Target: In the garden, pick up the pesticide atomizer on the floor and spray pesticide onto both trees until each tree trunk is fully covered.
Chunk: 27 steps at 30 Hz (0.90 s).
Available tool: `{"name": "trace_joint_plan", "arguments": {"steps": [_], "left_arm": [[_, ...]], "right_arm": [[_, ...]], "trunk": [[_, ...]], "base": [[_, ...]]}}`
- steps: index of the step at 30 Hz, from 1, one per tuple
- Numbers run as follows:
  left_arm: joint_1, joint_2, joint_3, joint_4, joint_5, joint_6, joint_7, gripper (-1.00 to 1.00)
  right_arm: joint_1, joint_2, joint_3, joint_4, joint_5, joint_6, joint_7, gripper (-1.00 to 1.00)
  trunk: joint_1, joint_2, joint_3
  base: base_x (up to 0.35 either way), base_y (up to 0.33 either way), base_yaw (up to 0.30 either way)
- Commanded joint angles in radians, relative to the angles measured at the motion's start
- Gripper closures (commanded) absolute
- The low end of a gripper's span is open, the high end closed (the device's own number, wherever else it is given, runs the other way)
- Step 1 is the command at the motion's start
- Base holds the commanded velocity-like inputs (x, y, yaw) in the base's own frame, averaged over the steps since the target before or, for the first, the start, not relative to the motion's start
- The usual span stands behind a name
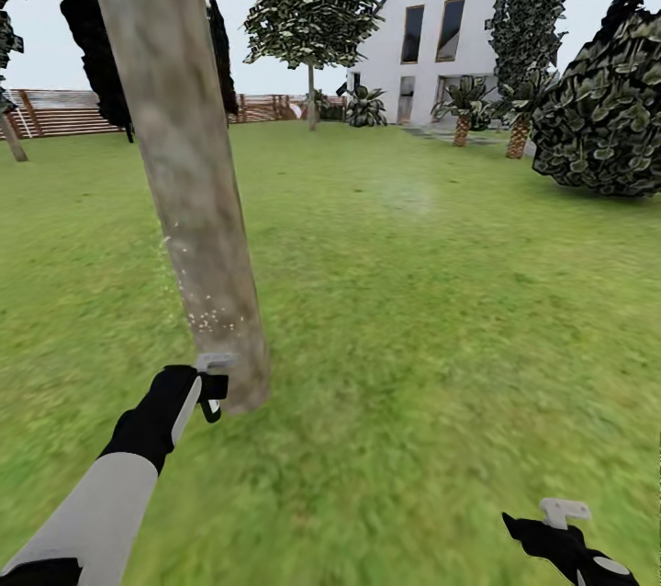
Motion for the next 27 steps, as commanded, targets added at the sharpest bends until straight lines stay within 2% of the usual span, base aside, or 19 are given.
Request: {"name": "trace_joint_plan", "arguments": {"steps": [1,9,27], "left_arm": [[-0.001,0.000,0.001,-0.001,-0.006,0.005,-0.002,1.00],[-0.001,-0.001,0.000,-0.001,-0.006,0.005,-0.002,1.00],[-0.001,0.000,0.000,-0.001,-0.006,0.005,-0.002,1.00]], "right_arm": [[-0.001,0.001,-0.008,0.000,0.010,-0.004,0.007,-1.00],[-0.001,0.001,-0.008,0.000,0.010,-0.004,0.007,-1.00],[-0.001,0.001,-0.008,0.000,0.011,-0.004,0.007,-1.00]], "trunk": [[0.000,0.000,-0.001],[0.000,0.000,-0.001],[0.000,0.000,-0.001]], "base": [[0.146,-0.245,0.000],[0.113,-0.256,0.046],[0.008,-0.270,0.270]]}}
